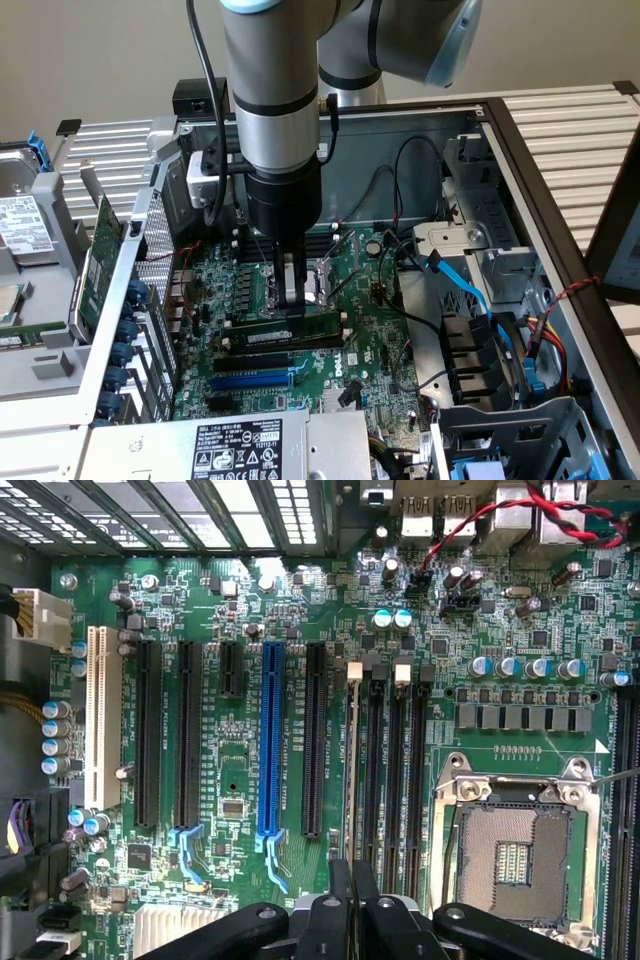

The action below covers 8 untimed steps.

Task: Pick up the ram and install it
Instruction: 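Insert the ram into the slot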

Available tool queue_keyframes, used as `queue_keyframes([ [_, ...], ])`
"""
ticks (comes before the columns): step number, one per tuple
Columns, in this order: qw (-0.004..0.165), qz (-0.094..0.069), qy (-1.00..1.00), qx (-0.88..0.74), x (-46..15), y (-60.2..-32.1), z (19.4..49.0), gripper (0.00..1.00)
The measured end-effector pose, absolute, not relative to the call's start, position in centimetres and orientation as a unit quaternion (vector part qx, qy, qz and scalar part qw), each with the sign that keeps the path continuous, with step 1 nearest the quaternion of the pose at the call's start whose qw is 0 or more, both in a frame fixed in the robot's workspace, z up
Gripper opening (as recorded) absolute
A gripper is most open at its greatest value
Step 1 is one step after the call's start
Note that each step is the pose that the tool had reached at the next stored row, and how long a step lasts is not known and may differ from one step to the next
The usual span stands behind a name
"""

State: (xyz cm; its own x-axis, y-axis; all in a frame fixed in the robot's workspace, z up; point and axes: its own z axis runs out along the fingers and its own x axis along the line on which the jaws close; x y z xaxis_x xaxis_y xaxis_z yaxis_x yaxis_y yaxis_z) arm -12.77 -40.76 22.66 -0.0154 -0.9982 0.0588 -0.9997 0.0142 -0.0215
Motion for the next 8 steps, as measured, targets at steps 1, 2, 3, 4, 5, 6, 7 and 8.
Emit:
queue_keyframes([
  [1, 0.013, 0.028, -0.712, 0.702, -12.76, -40.76, 22.61, 0.12],
  [2, 0.013, 0.028, -0.712, 0.702, -12.77, -40.76, 22.62, 0.12],
  [3, 0.013, 0.029, -0.712, 0.702, -12.78, -40.76, 22.63, 0.12],
  [4, 0.013, 0.029, -0.712, 0.701, -12.78, -40.77, 22.64, 0.12],
  [5, 0.013, 0.029, -0.712, 0.701, -12.79, -40.77, 22.64, 0.12],
  [6, 0.013, 0.029, -0.712, 0.701, -12.79, -40.77, 22.64, 0.12],
  [7, 0.013, 0.029, -0.712, 0.701, -12.8, -40.77, 22.64, 0.12],
  [8, 0.013, 0.029, -0.712, 0.701, -12.81, -40.77, 22.65, 0.12],
])
